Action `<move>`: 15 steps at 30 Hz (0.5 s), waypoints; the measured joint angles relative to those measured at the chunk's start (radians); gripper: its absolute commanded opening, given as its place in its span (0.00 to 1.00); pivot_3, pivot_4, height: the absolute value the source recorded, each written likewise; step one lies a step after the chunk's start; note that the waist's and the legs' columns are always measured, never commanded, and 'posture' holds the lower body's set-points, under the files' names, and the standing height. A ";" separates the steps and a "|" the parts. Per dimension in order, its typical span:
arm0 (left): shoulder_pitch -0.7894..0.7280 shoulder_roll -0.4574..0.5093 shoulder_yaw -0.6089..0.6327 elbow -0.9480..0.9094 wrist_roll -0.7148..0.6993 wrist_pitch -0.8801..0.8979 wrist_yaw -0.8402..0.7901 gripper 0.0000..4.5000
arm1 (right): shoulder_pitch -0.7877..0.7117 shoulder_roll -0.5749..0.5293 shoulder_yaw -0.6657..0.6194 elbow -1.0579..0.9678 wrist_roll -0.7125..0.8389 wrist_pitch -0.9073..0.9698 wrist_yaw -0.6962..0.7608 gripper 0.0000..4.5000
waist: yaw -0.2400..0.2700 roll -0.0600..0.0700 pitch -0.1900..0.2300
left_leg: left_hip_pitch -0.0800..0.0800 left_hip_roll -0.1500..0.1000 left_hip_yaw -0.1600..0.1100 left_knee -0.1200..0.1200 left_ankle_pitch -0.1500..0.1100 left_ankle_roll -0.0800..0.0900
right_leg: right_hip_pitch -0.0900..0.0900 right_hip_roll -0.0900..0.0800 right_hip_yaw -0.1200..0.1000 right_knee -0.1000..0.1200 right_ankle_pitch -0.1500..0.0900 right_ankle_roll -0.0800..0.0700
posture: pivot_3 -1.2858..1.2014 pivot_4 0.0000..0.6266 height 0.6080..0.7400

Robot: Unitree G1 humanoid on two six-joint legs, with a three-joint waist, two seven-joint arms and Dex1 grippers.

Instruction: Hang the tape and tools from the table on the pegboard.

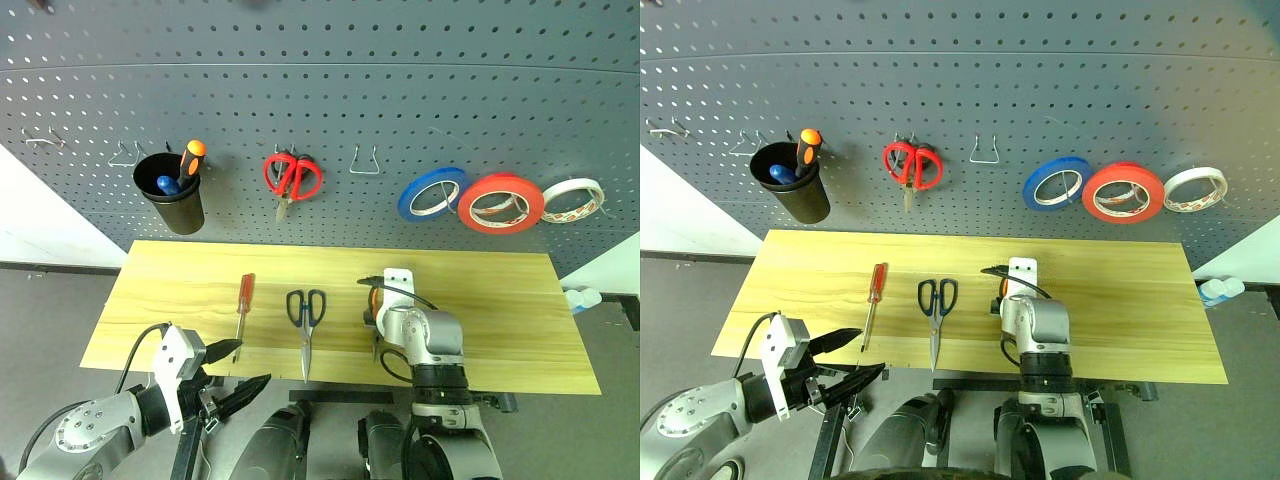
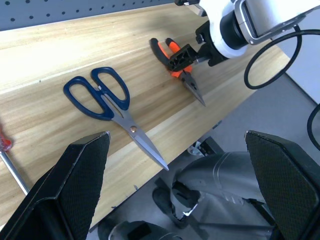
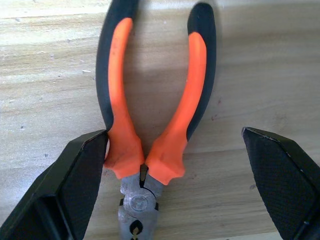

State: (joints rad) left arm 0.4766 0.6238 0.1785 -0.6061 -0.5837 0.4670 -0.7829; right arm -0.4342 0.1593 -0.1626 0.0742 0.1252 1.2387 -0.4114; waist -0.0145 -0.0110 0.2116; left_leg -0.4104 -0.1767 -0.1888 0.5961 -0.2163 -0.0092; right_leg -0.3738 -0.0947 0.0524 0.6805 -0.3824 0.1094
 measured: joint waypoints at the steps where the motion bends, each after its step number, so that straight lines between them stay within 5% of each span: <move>1: 0.000 0.000 0.000 0.000 0.000 0.000 0.000 1.00 | -0.003 0.000 -0.009 0.015 0.011 -0.001 -0.008 0.99 | 0.000 0.000 0.000 | 0.000 0.000 0.000 0.000 0.000 0.000 | 0.000 0.000 0.000 0.000 0.000 0.000 | 0.55 0.37 0.84; 15: 0.022 -0.006 0.000 -0.006 0.004 0.000 0.013 1.00 | -0.032 -0.005 -0.008 0.091 0.086 -0.059 -0.061 0.99 | -0.004 -0.001 -0.001 | 0.001 0.001 0.000 0.000 0.000 0.001 | 0.001 0.000 0.000 0.001 0.000 -0.001 | 0.55 0.39 0.84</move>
State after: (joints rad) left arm 0.4987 0.6178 0.1784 -0.6116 -0.5797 0.4670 -0.7702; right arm -0.4666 0.1547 -0.1705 0.1651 0.2116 1.1795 -0.4728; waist -0.0180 -0.0123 0.2110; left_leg -0.4092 -0.1760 -0.1887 0.5964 -0.2163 -0.0086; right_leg -0.3730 -0.0944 0.0524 0.6812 -0.3820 0.1087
